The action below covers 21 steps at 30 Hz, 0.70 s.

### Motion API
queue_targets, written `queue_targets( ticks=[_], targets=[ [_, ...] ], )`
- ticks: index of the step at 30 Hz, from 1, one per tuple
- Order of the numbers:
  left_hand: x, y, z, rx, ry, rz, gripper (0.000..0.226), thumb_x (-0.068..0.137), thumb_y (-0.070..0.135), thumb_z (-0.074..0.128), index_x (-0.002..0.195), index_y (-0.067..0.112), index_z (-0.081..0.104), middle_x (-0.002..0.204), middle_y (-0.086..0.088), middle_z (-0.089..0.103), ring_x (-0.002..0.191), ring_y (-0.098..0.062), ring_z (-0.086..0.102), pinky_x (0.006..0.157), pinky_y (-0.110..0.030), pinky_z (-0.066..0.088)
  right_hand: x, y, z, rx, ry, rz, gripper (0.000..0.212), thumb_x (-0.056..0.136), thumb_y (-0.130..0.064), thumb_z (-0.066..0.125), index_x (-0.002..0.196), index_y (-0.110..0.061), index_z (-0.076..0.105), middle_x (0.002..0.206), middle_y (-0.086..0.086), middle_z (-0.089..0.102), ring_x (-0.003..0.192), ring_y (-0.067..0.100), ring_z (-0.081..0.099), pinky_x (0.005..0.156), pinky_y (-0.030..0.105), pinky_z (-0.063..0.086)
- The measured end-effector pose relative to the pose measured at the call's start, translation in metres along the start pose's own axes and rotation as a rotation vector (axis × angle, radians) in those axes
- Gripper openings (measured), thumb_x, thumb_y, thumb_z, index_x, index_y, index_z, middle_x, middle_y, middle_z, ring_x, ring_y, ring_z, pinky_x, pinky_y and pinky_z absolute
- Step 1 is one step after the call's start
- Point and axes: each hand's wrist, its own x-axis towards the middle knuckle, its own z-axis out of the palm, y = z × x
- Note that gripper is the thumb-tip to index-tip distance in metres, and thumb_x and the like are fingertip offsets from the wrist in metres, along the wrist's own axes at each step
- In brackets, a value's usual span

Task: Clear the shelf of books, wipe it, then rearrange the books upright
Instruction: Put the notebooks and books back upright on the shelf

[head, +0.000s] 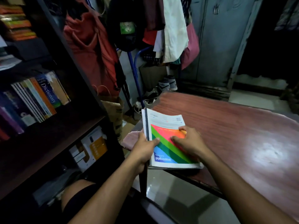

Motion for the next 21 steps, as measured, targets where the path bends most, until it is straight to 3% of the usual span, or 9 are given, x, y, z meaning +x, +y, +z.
queue_targets(
  ticks=[4, 8, 9, 14, 18, 21],
  targets=[
    [-0.010, 0.009, -0.044, 0.015, 0.037, 0.223, 0.035, 0.095, 0.002, 0.063, 0.123, 0.016, 0.048, 0.118, -0.019, 0.069, 0.092, -0.027, 0.075, 0.078, -0.045, 0.062, -0.003, -0.034, 0.018, 0.179, 0.046, -0.073, 0.060, 0.078, -0.046, 0.079, 0.131, -0.026, 0.059, 0.132, 0.010, 0.059, 0.119, 0.030, 0.055, 0.105, 0.038, 0.044],
    [-0.033, 0.029, -0.104, -0.102, 0.088, 0.304, 0.082, 0.094, -0.003, 0.061, 0.149, 0.047, 0.027, 0.123, 0.005, 0.068, 0.094, -0.022, 0.074, 0.069, -0.035, 0.062, -0.007, -0.092, 0.041, 0.236, 0.068, -0.220, 0.052, 0.080, -0.035, 0.078, 0.128, -0.027, 0.061, 0.128, 0.006, 0.058, 0.121, 0.026, 0.052, 0.105, 0.030, 0.039],
    [-0.040, 0.030, -0.125, -0.123, 0.127, 0.324, 0.085, 0.093, -0.004, 0.060, 0.151, 0.048, 0.025, 0.126, 0.006, 0.067, 0.096, -0.021, 0.074, 0.069, -0.034, 0.062, -0.009, -0.112, 0.050, 0.230, 0.052, -0.274, 0.051, 0.081, -0.034, 0.077, 0.129, -0.027, 0.060, 0.128, 0.005, 0.057, 0.121, 0.025, 0.050, 0.104, 0.027, 0.037],
    [-0.096, 0.023, -0.231, -0.204, 0.408, 0.361, 0.073, 0.089, -0.005, 0.061, 0.147, 0.034, 0.042, 0.127, -0.008, 0.069, 0.106, -0.038, 0.069, 0.078, -0.045, 0.062, -0.028, -0.205, 0.122, 0.217, -0.142, -0.571, 0.052, 0.083, -0.033, 0.076, 0.131, -0.028, 0.059, 0.132, 0.002, 0.054, 0.123, 0.021, 0.049, 0.104, 0.024, 0.032],
    [-0.146, -0.002, -0.298, -0.312, 0.681, 0.290, 0.056, 0.091, -0.010, 0.057, 0.136, 0.023, 0.052, 0.114, -0.019, 0.072, 0.082, -0.033, 0.073, 0.063, -0.041, 0.063, -0.046, -0.271, 0.197, 0.187, -0.364, -0.775, 0.052, 0.080, -0.032, 0.078, 0.129, -0.025, 0.062, 0.133, 0.001, 0.058, 0.123, 0.022, 0.055, 0.106, 0.030, 0.040],
    [-0.190, -0.024, -0.358, -0.275, 0.987, 0.223, 0.036, 0.095, -0.007, 0.057, 0.118, 0.020, 0.055, 0.108, -0.020, 0.071, 0.076, -0.029, 0.072, 0.062, -0.038, 0.062, -0.070, -0.338, 0.264, 0.137, -0.601, -1.022, 0.052, 0.082, -0.030, 0.077, 0.132, -0.023, 0.061, 0.132, 0.000, 0.057, 0.122, 0.019, 0.055, 0.101, 0.020, 0.036]
  ],
)
